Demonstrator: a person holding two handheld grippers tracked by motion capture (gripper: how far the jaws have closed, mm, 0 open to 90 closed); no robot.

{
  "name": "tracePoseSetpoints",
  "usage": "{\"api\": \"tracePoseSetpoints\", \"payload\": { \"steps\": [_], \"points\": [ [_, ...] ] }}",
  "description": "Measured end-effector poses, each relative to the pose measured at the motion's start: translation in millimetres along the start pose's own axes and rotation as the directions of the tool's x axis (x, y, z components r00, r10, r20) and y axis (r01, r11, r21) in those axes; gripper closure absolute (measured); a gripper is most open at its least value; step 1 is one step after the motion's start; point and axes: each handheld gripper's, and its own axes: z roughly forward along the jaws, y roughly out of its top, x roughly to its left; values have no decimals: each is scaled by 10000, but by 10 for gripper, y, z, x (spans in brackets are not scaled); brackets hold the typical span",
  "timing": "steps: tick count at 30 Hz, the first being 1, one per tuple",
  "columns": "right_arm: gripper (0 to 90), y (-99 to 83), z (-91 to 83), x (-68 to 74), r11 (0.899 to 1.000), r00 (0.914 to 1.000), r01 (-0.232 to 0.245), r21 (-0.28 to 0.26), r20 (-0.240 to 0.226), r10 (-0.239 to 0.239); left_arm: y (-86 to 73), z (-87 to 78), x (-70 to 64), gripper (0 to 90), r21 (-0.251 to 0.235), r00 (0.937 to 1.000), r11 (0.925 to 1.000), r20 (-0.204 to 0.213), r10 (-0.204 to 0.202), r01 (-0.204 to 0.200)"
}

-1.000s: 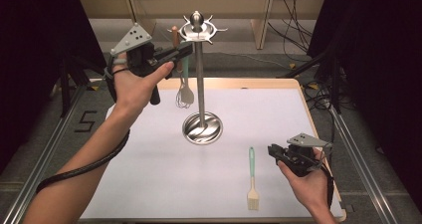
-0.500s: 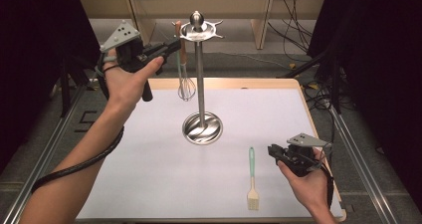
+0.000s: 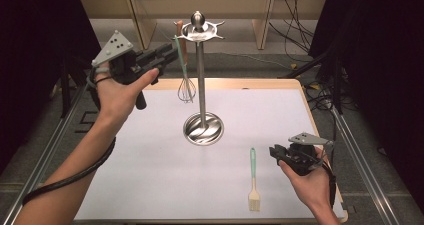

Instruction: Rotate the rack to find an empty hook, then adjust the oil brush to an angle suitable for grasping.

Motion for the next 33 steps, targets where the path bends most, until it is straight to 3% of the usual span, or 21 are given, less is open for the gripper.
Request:
{"api": "tracePoseSetpoints", "payload": {
  "steps": [1,2,5,8,9,10,15,17,20,22,23,25,28,30,31,32,33],
  "points": [
    [730,7,-3,-19,9998,9998,187,72,41,-187,-37,-51,-15,633,1,9999,10000,-77,98,-98],
    [725,5,9,7,9994,9995,-309,183,-69,310,-62,-85,-21,592,21,9998,9999,-124,167,-167],
    [716,10,29,6,9974,9989,-472,542,15,472,-178,-204,-43,521,22,9991,9997,-361,234,-233],
    [707,29,30,-40,9957,9998,2,921,191,-20,-312,-316,-33,473,121,9970,9990,-644,433,-426],
    [705,30,37,-47,9955,9997,20,944,224,-41,-361,-346,-34,464,170,9971,9993,-678,358,-347],
    [705,29,49,-5,9896,9972,-742,1230,187,724,-411,-375,-36,448,194,9966,9994,-769,300,-286],
    [693,47,41,-19,9794,9968,-785,1861,318,738,-621,-467,-44,419,460,9962,9989,-862,84,-45],
    [690,47,42,-16,9754,9965,-830,2040,302,785,-681,-490,-51,419,536,9955,9981,-922,-237,288],
    [691,41,29,-19,9741,9968,-713,2145,501,619,-713,-490,-38,418,702,9946,9968,-985,-323,393],
    [694,35,23,-8,9720,9956,-877,2178,525,780,-716,-486,-29,418,727,9930,9971,-1171,-158,244],
    [695,33,21,-5,9703,9946,-961,2221,593,849,-715,-477,-6,417,642,9939,9979,-1094,127,-57],
    [700,31,39,7,9715,9949,-987,2154,408,921,-740,-478,-10,415,705,9940,9975,-1089,73,4],
    [706,28,81,4,9633,9958,-890,2533,455,800,-775,-488,-11,414,914,9933,9958,-1154,92,14],
    [710,37,95,24,9577,9933,-1153,2637,429,1077,-791,-488,3,413,956,9928,9954,-1197,67,48],
    [712,11,131,24,9627,9931,-1173,2439,359,1119,-802,-497,-20,414,1093,9913,9932,-1289,-268,411],
    [713,32,121,36,9503,9889,-1483,2737,412,1424,-807,-499,-19,413,1125,9912,9926,-1285,-318,465],
    [713,30,145,22,9485,9902,-1395,2846,516,1301,-808,-500,-17,413,1131,9912,9925,-1283,-312,459]
  ]
}}
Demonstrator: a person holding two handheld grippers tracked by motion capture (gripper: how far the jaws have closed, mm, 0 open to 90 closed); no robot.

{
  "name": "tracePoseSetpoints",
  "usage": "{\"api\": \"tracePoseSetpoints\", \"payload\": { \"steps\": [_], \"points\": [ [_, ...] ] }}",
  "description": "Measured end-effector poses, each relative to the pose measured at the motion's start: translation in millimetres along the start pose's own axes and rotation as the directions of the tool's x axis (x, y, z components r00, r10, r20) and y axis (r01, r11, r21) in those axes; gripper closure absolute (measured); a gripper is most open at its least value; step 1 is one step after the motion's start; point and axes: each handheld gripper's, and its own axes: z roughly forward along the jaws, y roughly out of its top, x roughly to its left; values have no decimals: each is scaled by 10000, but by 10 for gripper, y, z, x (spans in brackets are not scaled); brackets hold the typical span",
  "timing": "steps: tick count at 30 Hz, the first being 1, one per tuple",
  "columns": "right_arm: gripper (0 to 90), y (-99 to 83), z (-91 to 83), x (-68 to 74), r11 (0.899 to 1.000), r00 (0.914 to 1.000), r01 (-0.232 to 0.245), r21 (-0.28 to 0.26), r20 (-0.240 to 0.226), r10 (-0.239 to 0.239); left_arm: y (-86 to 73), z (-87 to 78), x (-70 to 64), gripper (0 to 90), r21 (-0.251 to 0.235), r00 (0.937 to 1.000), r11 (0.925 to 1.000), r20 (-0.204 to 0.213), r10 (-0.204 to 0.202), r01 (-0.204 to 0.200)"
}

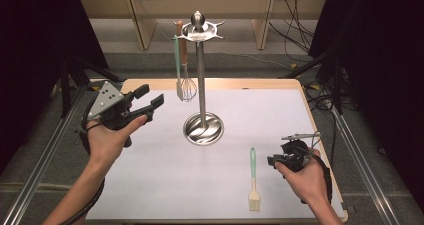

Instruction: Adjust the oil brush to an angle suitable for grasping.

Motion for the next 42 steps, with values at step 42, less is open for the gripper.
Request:
{"api": "tracePoseSetpoints", "payload": {
  "steps": [42],
  "points": [
    [696,124,350,178,9648,9963,-862,2485,232,830,-47,107,62,404,195,9991,9996,377,203,-211]
  ]
}}
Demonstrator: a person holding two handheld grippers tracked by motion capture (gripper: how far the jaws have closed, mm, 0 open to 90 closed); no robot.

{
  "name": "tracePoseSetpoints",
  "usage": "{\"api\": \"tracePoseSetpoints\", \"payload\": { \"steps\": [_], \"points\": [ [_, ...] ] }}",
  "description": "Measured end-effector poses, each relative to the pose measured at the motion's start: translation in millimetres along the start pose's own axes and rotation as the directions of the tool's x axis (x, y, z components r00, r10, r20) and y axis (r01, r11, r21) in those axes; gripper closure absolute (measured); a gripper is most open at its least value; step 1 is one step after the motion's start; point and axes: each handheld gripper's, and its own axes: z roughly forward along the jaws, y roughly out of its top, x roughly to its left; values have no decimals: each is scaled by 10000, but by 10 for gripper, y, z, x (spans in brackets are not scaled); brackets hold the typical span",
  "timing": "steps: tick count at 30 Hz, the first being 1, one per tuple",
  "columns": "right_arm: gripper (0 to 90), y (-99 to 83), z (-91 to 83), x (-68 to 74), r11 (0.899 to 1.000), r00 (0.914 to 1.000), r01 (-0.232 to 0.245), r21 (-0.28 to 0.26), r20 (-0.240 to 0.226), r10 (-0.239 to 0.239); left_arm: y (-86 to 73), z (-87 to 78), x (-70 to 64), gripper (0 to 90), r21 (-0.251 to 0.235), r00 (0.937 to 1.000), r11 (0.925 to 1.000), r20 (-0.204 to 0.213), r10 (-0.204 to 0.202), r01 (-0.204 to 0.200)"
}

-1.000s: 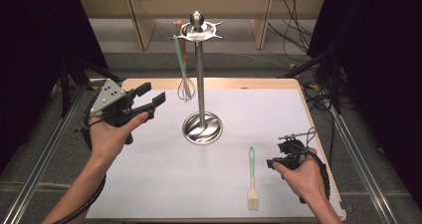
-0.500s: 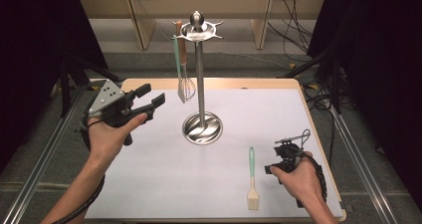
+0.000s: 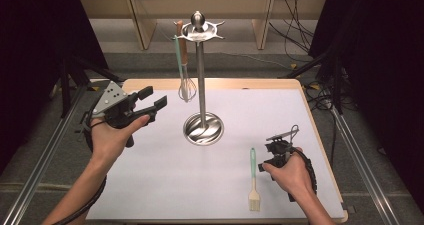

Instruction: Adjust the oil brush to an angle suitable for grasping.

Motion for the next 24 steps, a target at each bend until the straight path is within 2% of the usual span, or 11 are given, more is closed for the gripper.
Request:
{"api": "tracePoseSetpoints", "payload": {
  "steps": [8,9,10,11,14,16,17,19,21,22,24],
  "points": [
    [695,93,107,60,9983,9995,-320,478,39,318,-4,-11,1,403,7,10000,10000,-31,-44,44],
    [695,95,121,91,9968,9984,-570,562,55,568,-4,-12,2,403,8,10000,10000,-33,-45,45],
    [695,103,119,138,9877,9919,-1254,931,-105,1269,-5,-14,4,403,11,10000,10000,-34,-36,36],
    [695,115,139,81,9960,9992,-388,807,115,380,-6,-15,5,403,12,10000,10000,-31,-35,35],
    [694,117,193,90,9974,9996,-194,690,215,179,-10,-16,6,402,12,10000,10000,-26,-33,33],
    [693,117,193,168,9842,9912,-1322,1180,40,1327,-10,-16,7,402,16,10000,10000,-24,-54,54],
    [693,115,211,149,9892,9948,-1015,1059,111,1009,-10,-14,8,402,16,10000,10000,-25,-56,56],
    [694,125,204,183,9815,9908,-1356,1351,189,1343,-9,-12,11,402,22,10000,10000,-23,5,-5],
    [694,128,233,143,9926,9978,-599,1058,333,567,-12,-10,9,401,40,10000,10000,-24,12,-12],
    [692,128,233,169,9891,9955,-913,1153,341,879,-14,-9,8,401,48,10000,10000,-21,19,-19],
    [691,138,236,177,9890,9956,-863,1199,466,812,-17,-8,3,401,55,10000,10000,-20,-40,40]
  ]
}}
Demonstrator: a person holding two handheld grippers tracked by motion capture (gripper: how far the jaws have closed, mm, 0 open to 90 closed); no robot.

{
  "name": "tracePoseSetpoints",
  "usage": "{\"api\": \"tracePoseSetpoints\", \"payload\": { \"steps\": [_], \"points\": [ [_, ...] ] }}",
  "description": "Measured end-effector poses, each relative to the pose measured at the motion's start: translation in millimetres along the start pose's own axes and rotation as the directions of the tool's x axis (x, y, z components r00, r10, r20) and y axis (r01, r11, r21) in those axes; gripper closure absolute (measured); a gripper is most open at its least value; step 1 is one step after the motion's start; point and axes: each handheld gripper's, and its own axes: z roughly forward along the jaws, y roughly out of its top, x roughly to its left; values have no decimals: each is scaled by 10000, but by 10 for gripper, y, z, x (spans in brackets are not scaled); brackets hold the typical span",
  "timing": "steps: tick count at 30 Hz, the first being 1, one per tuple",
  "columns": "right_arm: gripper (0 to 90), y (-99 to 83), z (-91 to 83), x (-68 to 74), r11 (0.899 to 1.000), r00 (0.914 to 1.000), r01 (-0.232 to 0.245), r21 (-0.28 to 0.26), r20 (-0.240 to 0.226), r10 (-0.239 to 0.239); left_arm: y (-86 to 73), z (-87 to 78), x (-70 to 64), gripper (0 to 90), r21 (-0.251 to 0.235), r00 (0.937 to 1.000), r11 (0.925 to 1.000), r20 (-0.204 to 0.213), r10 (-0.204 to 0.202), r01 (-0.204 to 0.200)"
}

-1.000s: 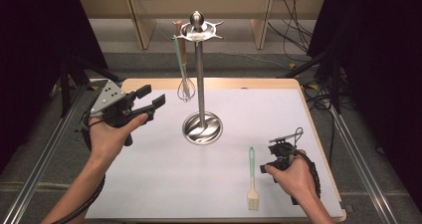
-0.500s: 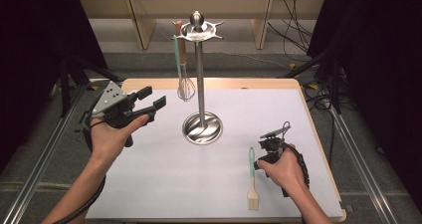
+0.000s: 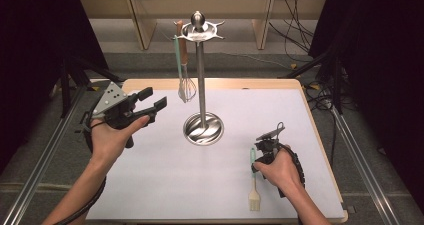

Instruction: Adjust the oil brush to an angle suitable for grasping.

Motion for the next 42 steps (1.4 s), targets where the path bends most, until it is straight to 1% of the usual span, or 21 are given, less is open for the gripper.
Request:
{"api": "tracePoseSetpoints", "payload": {
  "steps": [1,5,6,8,10,12,14,15,16,17,18,19,21,24,26,28,29,34,36,38,42],
  "points": [
    [689,1,-19,59,9962,9969,-775,404,-99,779,-2,1,-1,401,-1,10000,10000,-9,-33,33],
    [685,5,-16,69,9960,9982,-602,662,106,597,-3,0,1,401,7,10000,10000,-11,-21,21],
    [684,4,11,40,9992,9999,-110,377,103,107,-3,0,1,401,5,10000,10000,-11,-24,24],
    [683,13,56,-30,9943,9944,1056,-116,117,-1055,-3,-1,1,400,5,10000,10000,-14,-23,23],
    [682,8,64,-7,9973,9972,732,-18,126,-732,-5,1,2,401,16,10000,10000,-12,-12,12],
    [682,13,71,-1,9966,9965,818,132,164,-820,-7,4,3,400,29,10000,10000,3,7,-7],
    [682,6,59,80,9979,9996,-246,597,129,239,-9,6,3,400,38,10000,10000,9,11,-11],
    [681,10,59,81,9974,9997,-200,692,174,188,-10,8,3,400,39,10000,10000,8,11,-11],
    [681,9,93,56,9987,9997,250,452,10,-250,-12,8,2,400,41,10000,10000,5,-1,1],
    [681,20,107,21,9960,9963,845,289,152,-850,-13,9,1,400,39,10000,10000,2,0,0],
    [681,20,116,19,9959,9962,861,278,82,-864,-14,10,-1,400,37,10000,10000,1,-19,19],
    [681,17,121,55,9982,9988,471,369,82,-474,-14,10,-2,400,38,10000,10000,6,-27,27],
    [681,25,128,38,9962,9970,758,421,94,-762,-15,10,-1,399,41,10000,10000,15,-30,29],
    [683,27,136,49,9963,9969,754,422,171,-762,-16,9,2,399,54,10000,10000,19,-16,16],
    [688,27,139,41,9937,9944,1000,511,300,-1017,-16,10,2,398,55,10000,10000,25,-16,16],
    [693,33,138,54,9926,9934,1034,640,426,-1063,-16,9,1,397,51,10000,10000,29,-30,30],
    [693,37,140,78,9948,9958,786,651,415,-814,-17,9,0,397,45,10000,10000,30,-40,40],
    [713,60,147,95,9902,9906,1074,896,754,-1143,-25,15,2,396,85,10000,10000,70,3,-3],
    [721,70,156,105,9921,9924,901,871,762,-968,-33,20,-3,395,107,10000,9999,70,-59,58],
    [735,79,149,94,9887,9905,1036,1082,788,-1124,-36,23,-3,395,132,10000,9999,79,-29,28],
    [783,66,160,71,9894,9888,1092,960,913,-1180,-37,24,-3,394,138,10000,9999,78,-20,19]
  ]
}}
